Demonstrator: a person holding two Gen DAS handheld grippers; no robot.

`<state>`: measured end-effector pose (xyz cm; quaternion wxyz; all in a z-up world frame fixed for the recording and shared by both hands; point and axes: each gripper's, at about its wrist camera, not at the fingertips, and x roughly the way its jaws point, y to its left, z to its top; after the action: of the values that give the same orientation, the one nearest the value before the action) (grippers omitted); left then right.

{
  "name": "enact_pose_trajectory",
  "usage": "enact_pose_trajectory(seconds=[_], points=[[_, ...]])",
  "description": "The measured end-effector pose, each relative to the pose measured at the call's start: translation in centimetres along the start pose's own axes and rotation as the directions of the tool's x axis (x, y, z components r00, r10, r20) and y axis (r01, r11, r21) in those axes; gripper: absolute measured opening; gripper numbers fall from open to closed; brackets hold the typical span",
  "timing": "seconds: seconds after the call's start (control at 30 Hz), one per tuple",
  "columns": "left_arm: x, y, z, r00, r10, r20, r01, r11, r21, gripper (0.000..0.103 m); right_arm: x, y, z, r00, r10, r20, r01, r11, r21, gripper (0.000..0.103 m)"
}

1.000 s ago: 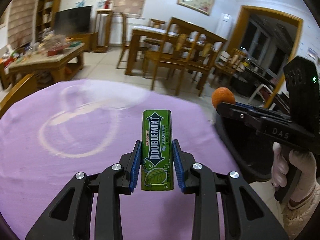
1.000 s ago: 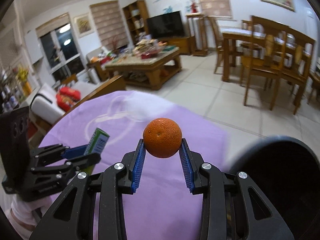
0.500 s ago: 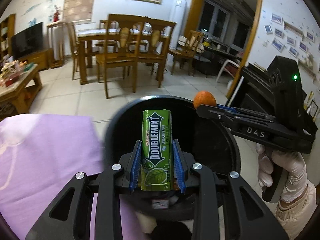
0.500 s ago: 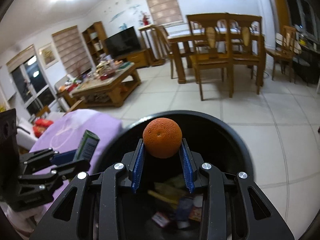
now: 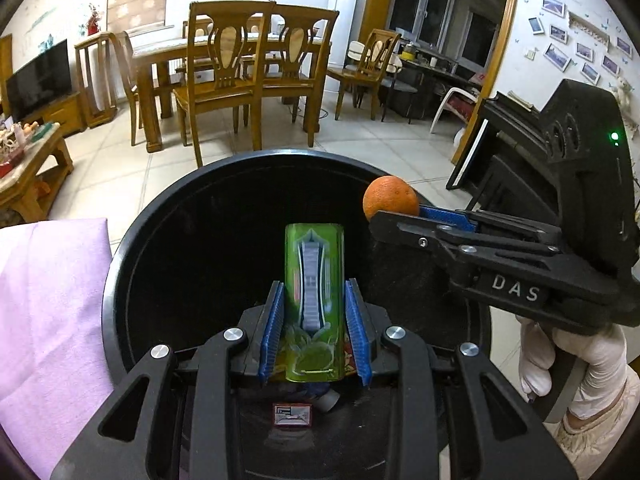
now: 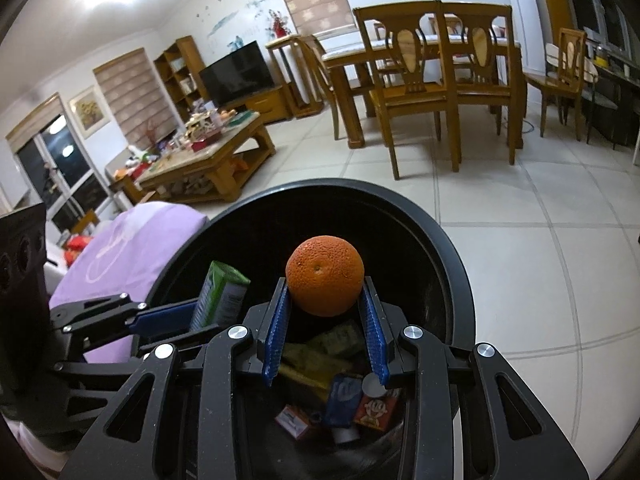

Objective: Collect trash
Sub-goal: 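Carry the gum pack and orange over the bin and open both tools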

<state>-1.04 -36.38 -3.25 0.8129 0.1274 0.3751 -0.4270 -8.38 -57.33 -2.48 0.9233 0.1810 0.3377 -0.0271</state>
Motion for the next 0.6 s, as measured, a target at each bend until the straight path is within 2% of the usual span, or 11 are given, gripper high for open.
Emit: enact_pose_trajectory(seconds=[0.13, 0.17, 0.2, 0.23, 0.3, 0.33, 0.4, 0.53, 0.6], points=[[0.0, -0.2, 0.2, 1.0, 0.02, -0.005, -0.02, 1.0, -0.004, 0.034, 0.5, -0.2, 0.0, 1.0, -0.001, -0.006, 0.001, 1.0, 0.009, 0.037], [0.1, -0.1, 0.2, 1.0, 0.026, -0.007, -0.026, 1.0, 0.001, 0.041, 0.7, -0.2, 0.0, 1.0, -0.004, -0.007, 0.004, 1.0, 0.01, 0.037], [0.0, -0.3, 0.2, 0.999, 0.037, -0.005, -0.037, 0.999, 0.008, 0.053, 0.7, -0.2, 0.0, 1.0, -0.008, -0.008, 0.008, 1.0, 0.009, 0.038], [-0.1, -0.4, 0.2, 0.999, 0.044, 0.0, -0.044, 0.999, 0.012, 0.059, 0.7, -0.2, -0.1, 1.0, -0.011, -0.008, 0.011, 1.0, 0.009, 0.039], [-0.5, -0.6, 0.4, 0.998, 0.064, 0.02, -0.064, 0.998, 0.022, 0.077, 0.4, -0.1, -0.3, 1.0, -0.012, 0.004, 0.012, 1.0, 0.013, 0.053], [-0.6, -0.7, 0.4, 0.997, 0.067, 0.024, -0.068, 0.997, 0.024, 0.08, 0.3, 0.0, -0.2, 1.0, -0.013, 0.009, 0.012, 1.0, 0.015, 0.058], [-1.0, -0.7, 0.3, 0.997, 0.074, 0.034, -0.075, 0.997, 0.025, 0.087, -0.1, 0.2, -0.3, 1.0, -0.016, 0.022, 0.016, 1.0, 0.018, 0.059], [-2.0, -0.4, 0.1, 0.996, 0.078, 0.053, -0.079, 0.997, 0.025, 0.089, -0.5, 0.9, -0.3, 0.999, -0.023, 0.033, 0.023, 1.0, 0.01, 0.059], [-2.4, -0.4, -0.1, 0.995, 0.081, 0.061, -0.083, 0.996, 0.022, 0.093, -0.7, 1.2, -0.3, 0.999, -0.028, 0.04, 0.027, 1.0, 0.013, 0.061]])
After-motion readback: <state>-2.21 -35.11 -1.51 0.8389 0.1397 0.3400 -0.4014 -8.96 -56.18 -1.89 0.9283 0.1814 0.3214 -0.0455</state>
